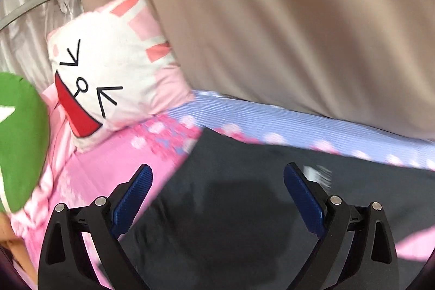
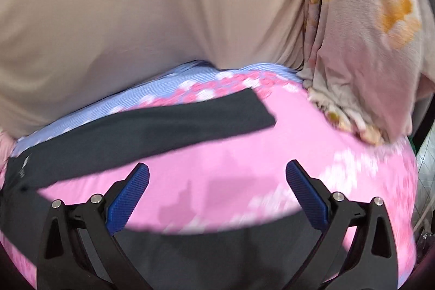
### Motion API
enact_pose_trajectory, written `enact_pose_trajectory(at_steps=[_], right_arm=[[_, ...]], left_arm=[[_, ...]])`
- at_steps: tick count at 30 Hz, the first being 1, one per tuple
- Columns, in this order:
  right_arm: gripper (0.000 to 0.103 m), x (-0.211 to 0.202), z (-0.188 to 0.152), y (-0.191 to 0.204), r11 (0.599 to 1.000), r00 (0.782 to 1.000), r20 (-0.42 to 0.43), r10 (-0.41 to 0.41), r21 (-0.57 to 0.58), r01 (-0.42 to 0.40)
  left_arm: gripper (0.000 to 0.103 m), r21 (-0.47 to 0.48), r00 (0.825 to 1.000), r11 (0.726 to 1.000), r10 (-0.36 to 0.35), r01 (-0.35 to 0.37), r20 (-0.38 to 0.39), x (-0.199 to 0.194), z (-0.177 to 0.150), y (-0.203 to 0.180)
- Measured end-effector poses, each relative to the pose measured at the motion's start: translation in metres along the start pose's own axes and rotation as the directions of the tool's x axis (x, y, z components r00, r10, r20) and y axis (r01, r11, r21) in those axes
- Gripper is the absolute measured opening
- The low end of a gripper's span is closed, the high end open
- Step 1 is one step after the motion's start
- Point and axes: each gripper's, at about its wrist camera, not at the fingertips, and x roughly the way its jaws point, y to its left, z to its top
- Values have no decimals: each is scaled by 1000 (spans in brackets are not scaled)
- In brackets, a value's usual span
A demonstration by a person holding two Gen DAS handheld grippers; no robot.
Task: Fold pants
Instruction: 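Grasp the waistband end of the grey sweatpants with both grippers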
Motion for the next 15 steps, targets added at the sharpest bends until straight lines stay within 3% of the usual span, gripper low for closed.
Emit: enact_pose_trajectory(at_steps=[3, 6, 11, 15], right_arm=[[98, 47, 29, -19, 1000, 999, -47, -2, 15, 2], [97, 92, 51, -31, 999, 996, -89, -30, 17, 31], [97, 150, 75, -30, 999, 989, -143, -33, 20, 36], [96, 183, 79, -23, 997, 979, -189, -75, -1, 76]], left_arm=[[96, -5, 994, 998, 64, -65, -86, 62, 21, 9], [96, -17, 975, 995, 88, -93, -205, 119, 31, 15], [96, -143, 946, 985, 48, -98, -322, 172, 30, 27], [96, -219, 921, 975, -44, -45, -387, 200, 25, 27]])
